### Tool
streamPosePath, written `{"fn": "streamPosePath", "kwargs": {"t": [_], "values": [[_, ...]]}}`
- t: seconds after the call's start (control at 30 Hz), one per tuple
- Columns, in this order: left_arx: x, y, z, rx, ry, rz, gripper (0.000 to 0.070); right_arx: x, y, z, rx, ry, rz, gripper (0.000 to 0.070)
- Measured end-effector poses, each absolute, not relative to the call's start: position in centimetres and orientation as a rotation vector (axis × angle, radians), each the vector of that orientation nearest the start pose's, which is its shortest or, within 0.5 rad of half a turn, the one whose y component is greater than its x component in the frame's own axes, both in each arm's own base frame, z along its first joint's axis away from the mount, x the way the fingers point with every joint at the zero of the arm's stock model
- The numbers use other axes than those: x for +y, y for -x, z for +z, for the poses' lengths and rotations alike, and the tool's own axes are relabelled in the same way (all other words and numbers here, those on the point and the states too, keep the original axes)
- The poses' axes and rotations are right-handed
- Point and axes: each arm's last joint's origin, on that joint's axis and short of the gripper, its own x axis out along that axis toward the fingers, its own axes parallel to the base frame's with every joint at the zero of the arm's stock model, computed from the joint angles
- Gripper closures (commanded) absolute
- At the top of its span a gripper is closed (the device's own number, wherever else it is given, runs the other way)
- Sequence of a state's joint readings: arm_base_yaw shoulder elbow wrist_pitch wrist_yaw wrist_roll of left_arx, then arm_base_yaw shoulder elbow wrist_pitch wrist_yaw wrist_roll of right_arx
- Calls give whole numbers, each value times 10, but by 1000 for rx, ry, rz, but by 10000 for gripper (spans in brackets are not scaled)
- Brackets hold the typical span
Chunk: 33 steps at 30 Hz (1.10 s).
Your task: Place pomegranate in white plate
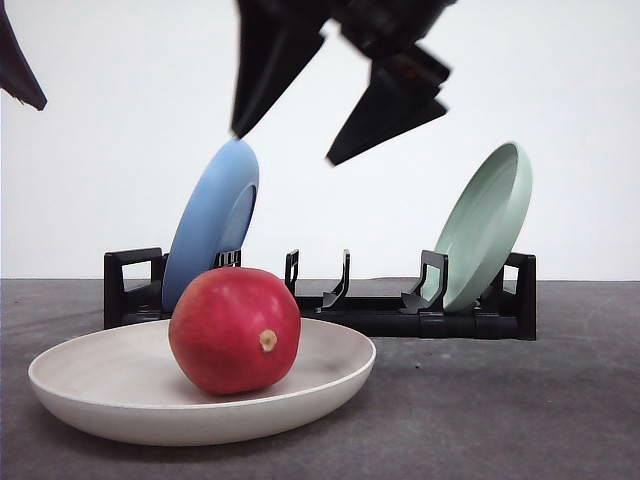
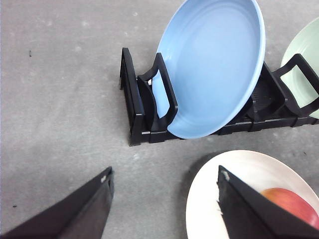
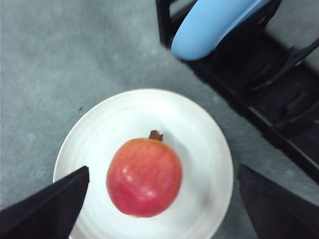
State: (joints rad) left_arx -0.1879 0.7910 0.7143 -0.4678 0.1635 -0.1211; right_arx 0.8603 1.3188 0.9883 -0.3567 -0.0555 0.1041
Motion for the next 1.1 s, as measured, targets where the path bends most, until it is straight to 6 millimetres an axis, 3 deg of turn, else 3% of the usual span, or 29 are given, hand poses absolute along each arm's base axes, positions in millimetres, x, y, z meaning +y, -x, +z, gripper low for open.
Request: {"fn": "streamPosePath", "kwargs": {"t": [0.33, 0.63, 0.83, 0.9, 0.93, 1.1], "values": [[-36, -162, 282, 567, 111, -309, 310, 145, -165, 241, 705, 124, 720, 97], [-35, -161, 281, 578, 110, -308, 310, 91, -161, 241, 678, 15, 569, 98], [-35, -161, 280, 592, 110, -307, 314, 73, -164, 248, 633, -30, 501, 105], [-35, -161, 280, 593, 109, -307, 536, 73, -164, 248, 634, -32, 501, 477], [-35, -161, 280, 593, 109, -307, 692, 73, -164, 247, 635, -32, 500, 690], [-35, -160, 279, 605, 112, -305, 700, 72, -165, 248, 628, -22, 471, 687]]}}
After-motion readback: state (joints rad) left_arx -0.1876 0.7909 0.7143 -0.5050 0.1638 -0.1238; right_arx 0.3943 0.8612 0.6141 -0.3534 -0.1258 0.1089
